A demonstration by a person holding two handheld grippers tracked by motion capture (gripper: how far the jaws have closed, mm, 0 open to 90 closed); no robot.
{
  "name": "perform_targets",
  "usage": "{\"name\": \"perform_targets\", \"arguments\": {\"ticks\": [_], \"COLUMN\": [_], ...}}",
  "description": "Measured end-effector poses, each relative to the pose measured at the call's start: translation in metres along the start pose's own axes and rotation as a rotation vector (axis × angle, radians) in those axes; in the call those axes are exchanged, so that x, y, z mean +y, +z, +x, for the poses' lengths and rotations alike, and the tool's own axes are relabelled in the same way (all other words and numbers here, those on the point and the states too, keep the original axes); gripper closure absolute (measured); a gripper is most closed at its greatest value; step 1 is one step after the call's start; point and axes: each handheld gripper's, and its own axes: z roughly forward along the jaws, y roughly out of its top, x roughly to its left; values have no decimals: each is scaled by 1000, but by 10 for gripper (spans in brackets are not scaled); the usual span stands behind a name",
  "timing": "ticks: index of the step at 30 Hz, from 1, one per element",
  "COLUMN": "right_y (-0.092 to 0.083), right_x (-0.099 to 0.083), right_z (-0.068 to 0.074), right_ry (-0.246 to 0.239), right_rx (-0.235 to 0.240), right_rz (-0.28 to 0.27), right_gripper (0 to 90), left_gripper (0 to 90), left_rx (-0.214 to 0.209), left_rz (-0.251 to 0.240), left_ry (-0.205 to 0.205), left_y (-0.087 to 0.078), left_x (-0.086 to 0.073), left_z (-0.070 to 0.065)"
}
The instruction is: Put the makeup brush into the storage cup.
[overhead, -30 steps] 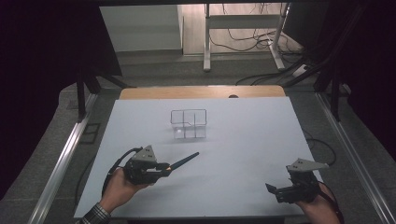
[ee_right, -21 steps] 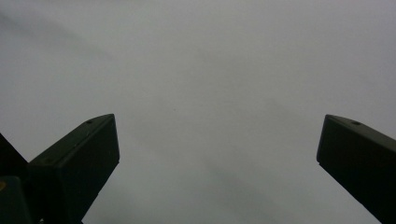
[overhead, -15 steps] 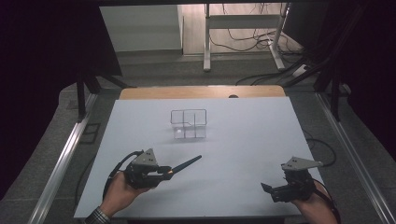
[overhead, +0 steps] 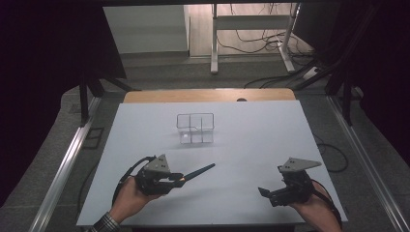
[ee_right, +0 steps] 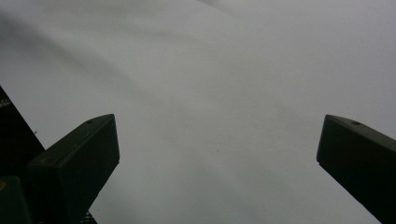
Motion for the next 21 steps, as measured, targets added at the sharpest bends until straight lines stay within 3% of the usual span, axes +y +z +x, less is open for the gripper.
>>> {"name": "perform_targets", "arguments": {"ticks": [21], "right_y": [25], "right_x": [25], "right_z": [21], "right_ry": [-146], "right_rx": [41], "right_rz": [38], "right_gripper": [0], "left_gripper": [729], "left_rx": [-24], "left_rz": [18], "left_ry": [37], "left_y": [10], "left_x": [9], "left_z": [-5]}}
